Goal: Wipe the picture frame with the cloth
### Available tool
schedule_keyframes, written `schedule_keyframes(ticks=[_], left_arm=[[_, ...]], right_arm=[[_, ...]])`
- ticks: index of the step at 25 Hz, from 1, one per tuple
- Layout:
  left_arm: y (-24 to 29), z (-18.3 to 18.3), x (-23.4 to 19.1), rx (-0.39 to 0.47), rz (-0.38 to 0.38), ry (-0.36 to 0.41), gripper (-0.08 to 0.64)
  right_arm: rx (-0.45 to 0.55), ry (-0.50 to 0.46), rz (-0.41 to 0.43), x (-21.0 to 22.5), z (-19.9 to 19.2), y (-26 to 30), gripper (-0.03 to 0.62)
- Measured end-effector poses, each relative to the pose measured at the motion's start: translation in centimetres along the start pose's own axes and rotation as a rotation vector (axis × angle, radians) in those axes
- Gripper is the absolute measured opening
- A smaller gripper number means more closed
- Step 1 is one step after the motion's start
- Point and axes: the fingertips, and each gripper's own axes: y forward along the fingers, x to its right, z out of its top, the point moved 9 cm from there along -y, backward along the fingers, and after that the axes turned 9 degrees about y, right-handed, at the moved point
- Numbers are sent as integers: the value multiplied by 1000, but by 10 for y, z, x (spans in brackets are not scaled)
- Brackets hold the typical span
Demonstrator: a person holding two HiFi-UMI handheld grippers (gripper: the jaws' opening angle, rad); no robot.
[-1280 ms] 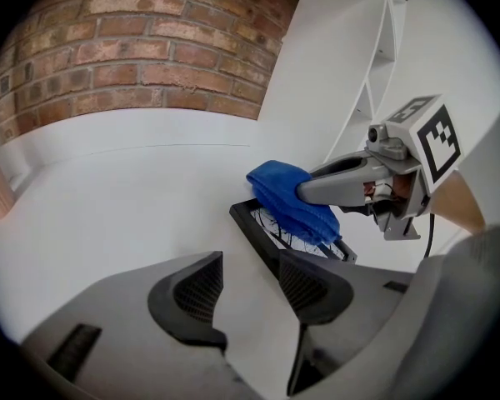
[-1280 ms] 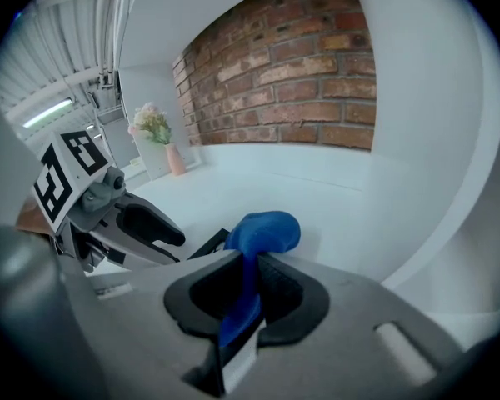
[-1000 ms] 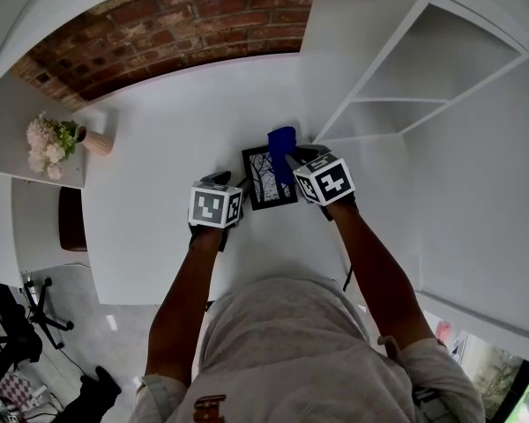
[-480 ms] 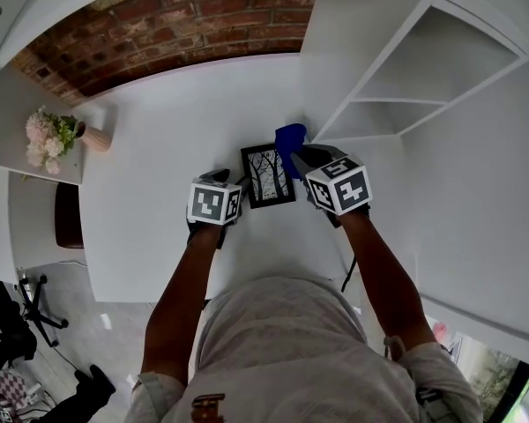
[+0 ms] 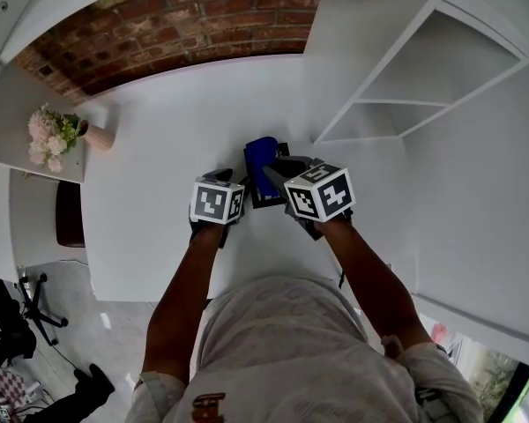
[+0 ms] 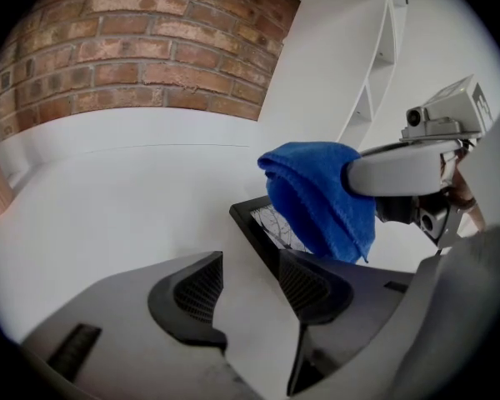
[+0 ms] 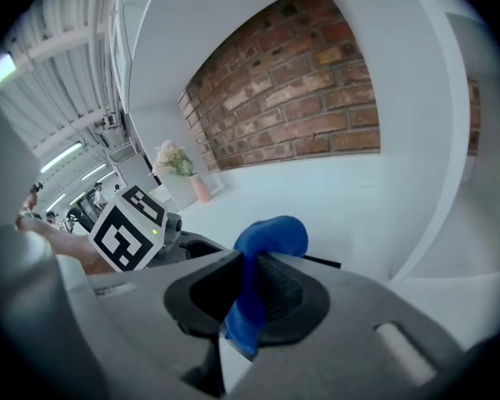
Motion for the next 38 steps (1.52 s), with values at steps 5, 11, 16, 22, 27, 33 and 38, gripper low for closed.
schedule_keyframes(ticks=[5, 11, 16, 22, 27, 33, 38], left_arm=[[0, 0, 0, 0, -1, 0, 204], [0, 0, 0, 11, 2, -4, 204], [0, -1, 0, 12, 1, -6, 204], [0, -1, 0, 11, 2, -1, 204], [0, -1, 0, 8, 3, 1, 204], [0, 0, 1, 2, 5, 9, 204], [0, 0, 1, 2, 8, 15, 204]], right_arm=[[-66, 70, 3, 1, -16, 21, 46], [-112, 40, -81, 12, -30, 35, 46], [-132, -43, -148, 18, -31, 31, 46], [-125, -47, -201, 32, -35, 14, 48], [-118, -36, -234, 45, -38, -3, 48], [-111, -18, -269, 58, -44, -22, 48], [-75, -16, -259, 53, -43, -36, 48]])
